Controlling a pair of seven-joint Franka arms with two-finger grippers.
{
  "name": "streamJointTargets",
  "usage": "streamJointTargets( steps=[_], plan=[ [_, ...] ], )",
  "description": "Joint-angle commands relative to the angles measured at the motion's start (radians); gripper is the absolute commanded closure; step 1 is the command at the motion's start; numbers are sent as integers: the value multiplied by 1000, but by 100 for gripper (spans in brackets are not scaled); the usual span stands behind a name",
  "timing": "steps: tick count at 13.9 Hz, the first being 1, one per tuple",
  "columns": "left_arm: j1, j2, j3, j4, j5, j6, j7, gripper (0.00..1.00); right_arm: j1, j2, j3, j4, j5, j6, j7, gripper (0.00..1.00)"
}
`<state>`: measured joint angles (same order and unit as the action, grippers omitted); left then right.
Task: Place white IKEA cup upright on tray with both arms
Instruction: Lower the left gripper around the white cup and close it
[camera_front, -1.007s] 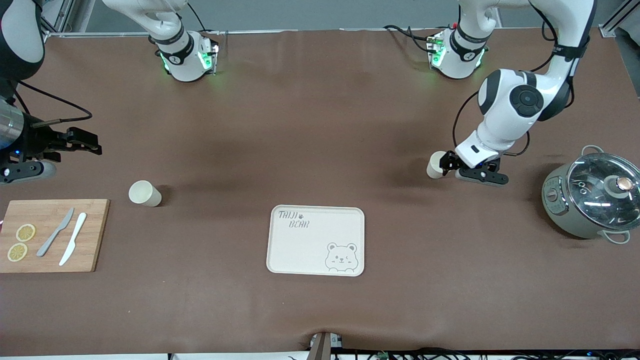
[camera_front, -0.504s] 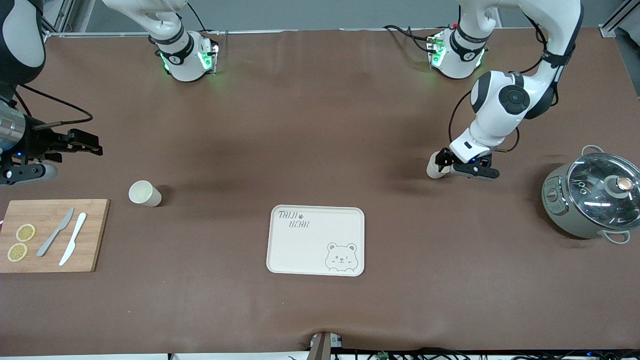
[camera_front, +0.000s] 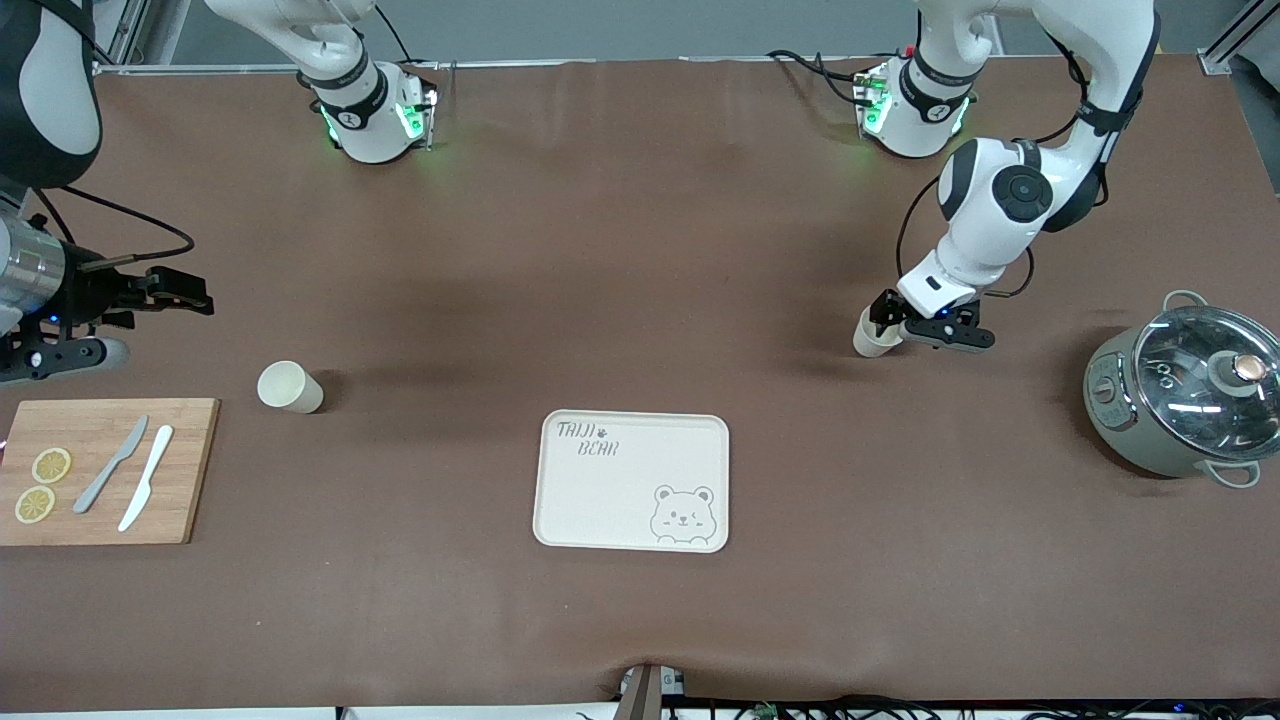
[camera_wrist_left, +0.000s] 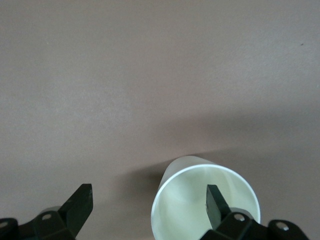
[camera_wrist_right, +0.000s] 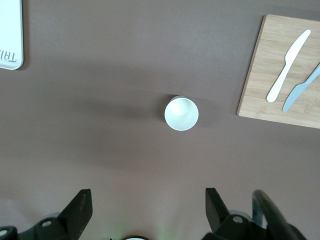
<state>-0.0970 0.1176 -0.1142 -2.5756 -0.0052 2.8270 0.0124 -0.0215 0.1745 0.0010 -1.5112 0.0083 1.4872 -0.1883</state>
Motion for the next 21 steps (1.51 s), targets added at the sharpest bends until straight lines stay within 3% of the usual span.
streamJointTargets(
  steps=[1, 8, 9, 10, 11, 12, 21],
  plan=[
    [17, -1, -9, -25, -4, 40, -12, 0, -8, -1, 5, 9, 12, -16, 1, 0],
    [8, 11, -10, -48, -4, 80, -51, 0, -3, -6, 5, 9, 12, -13, 1, 0],
    [8, 7, -13, -48, -4, 80, -57, 13, -3, -9, 5, 8, 12, -13, 1, 0],
    [8, 7, -21, -48, -4, 80, -60, 37, -3, -13, 5, -4, 12, -7, 3, 0],
    [8, 5, -21, -48, -4, 80, -71, 73, -3, -19, 5, -15, 12, 11, 4, 0],
    [8, 5, -24, -46, -4, 78, -75, 100, 0, -30, 5, -23, 13, 21, 7, 0],
    [11, -1, -28, -23, -4, 75, -58, 100, 26, -56, 10, -20, 12, -24, 7, 0]
  ],
)
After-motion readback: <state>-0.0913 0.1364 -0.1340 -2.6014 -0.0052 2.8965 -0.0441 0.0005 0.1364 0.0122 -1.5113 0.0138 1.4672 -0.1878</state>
